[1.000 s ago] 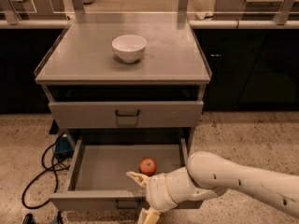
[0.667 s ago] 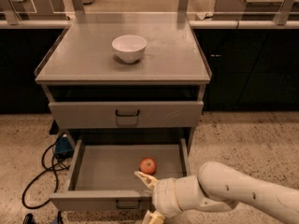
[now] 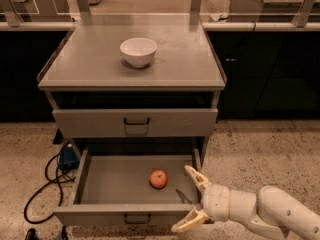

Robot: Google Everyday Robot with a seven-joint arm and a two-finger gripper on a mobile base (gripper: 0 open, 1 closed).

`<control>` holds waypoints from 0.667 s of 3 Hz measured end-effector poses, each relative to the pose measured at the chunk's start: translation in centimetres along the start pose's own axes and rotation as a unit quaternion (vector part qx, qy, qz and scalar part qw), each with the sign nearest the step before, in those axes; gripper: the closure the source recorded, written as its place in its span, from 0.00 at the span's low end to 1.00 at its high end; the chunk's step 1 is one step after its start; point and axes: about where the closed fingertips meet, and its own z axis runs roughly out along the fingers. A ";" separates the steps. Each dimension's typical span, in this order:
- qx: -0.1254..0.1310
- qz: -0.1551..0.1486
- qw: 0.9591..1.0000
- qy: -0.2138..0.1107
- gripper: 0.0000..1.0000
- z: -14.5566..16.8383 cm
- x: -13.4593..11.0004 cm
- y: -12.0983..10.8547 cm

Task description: Pick apple from middle drawer and place on counter

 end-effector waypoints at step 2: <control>0.033 0.009 0.999 0.027 0.00 -0.7 0.7 -0.7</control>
Offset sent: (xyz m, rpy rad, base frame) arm 0.0096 -0.0302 -0.0159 -0.1311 0.0362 -0.1930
